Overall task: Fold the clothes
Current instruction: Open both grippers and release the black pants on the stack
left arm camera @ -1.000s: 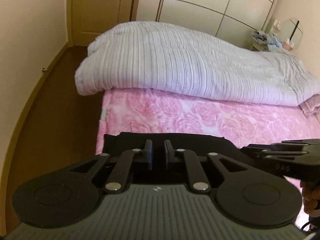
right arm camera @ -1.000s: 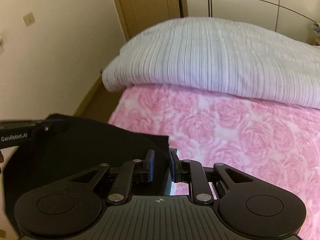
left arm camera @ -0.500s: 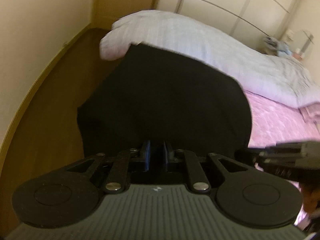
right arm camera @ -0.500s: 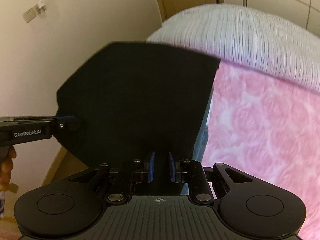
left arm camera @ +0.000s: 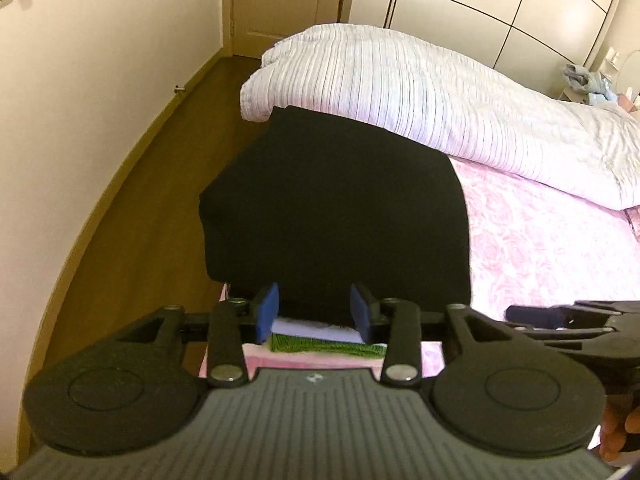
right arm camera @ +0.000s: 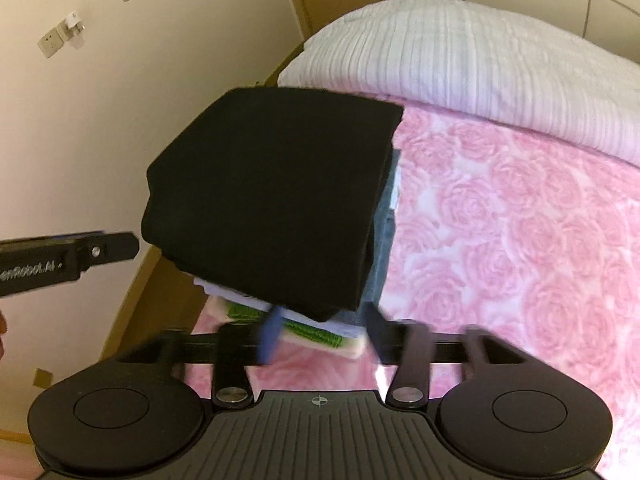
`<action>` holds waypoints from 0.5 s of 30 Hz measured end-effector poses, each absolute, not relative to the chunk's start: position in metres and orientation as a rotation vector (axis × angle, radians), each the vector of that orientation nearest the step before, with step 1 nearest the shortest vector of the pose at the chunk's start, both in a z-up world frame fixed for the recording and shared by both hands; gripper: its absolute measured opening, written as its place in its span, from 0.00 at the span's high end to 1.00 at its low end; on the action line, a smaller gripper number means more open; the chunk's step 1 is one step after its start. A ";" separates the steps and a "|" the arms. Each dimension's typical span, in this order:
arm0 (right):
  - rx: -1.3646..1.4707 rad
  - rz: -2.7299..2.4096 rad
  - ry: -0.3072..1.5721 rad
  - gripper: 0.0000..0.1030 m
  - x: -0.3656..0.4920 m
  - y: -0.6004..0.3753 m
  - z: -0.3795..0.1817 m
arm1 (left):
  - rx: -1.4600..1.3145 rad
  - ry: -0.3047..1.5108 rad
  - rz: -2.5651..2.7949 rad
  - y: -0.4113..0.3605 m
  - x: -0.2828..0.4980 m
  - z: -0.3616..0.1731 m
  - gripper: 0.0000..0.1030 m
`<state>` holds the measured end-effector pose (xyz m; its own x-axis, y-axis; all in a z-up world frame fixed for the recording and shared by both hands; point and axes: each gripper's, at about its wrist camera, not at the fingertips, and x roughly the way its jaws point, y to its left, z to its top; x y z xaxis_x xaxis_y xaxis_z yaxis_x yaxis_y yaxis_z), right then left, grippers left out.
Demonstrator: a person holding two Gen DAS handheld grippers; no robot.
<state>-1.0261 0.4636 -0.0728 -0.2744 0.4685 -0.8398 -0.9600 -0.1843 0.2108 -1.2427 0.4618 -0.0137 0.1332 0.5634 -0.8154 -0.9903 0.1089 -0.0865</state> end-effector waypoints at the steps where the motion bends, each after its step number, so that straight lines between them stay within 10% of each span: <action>1: -0.776 1.684 0.913 0.35 -1.027 0.461 -0.070 | -0.753 0.716 1.308 0.456 -1.241 -0.010 0.55; 15: -0.861 1.750 0.761 0.32 -1.023 0.429 -0.033 | -0.716 0.712 1.532 0.397 -1.208 0.017 0.43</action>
<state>-1.0226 0.4287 -0.0334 -0.2452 0.5006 -0.8302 -0.9486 -0.3008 0.0988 -1.2075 0.3969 0.0167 -0.0689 0.6148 -0.7857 -0.9970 -0.0711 0.0319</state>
